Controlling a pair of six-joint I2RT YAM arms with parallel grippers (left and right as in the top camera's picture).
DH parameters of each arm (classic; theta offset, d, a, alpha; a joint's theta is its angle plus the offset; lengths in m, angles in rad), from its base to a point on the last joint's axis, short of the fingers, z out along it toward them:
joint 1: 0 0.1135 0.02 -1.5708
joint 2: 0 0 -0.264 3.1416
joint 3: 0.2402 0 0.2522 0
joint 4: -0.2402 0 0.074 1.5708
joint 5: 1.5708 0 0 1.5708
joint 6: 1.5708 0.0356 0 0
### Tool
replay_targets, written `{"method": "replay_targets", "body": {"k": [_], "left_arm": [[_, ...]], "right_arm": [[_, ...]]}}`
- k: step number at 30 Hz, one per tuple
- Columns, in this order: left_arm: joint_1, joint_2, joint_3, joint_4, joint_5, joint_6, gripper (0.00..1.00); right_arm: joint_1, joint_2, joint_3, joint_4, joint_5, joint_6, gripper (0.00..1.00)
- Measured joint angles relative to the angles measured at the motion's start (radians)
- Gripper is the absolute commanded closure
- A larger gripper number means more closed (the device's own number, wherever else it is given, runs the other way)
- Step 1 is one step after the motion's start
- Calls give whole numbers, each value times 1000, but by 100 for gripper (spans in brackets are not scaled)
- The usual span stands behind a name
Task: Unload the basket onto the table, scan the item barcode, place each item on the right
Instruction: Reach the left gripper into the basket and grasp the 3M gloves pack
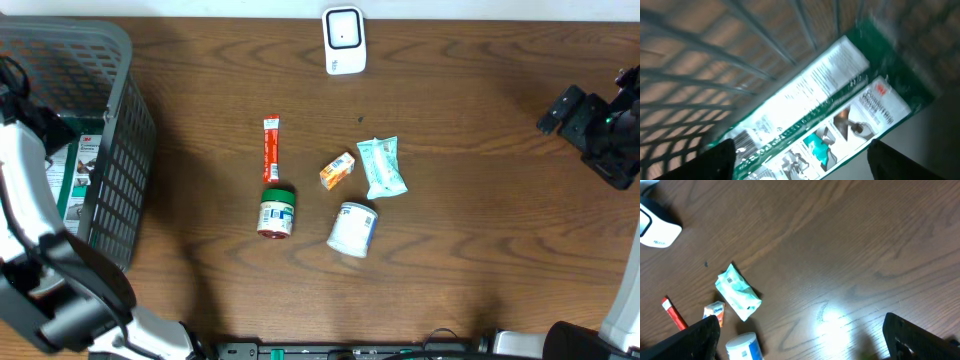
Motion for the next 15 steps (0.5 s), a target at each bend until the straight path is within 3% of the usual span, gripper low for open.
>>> {"method": "replay_targets", "body": {"k": [7, 15], "left_arm": [[1, 161, 0, -10, 101, 128, 14], [17, 274, 0, -21, 135, 160, 14]], "right_arm": [[0, 0, 0, 0, 0, 0, 1], [0, 0, 0, 0, 0, 0, 1]]}}
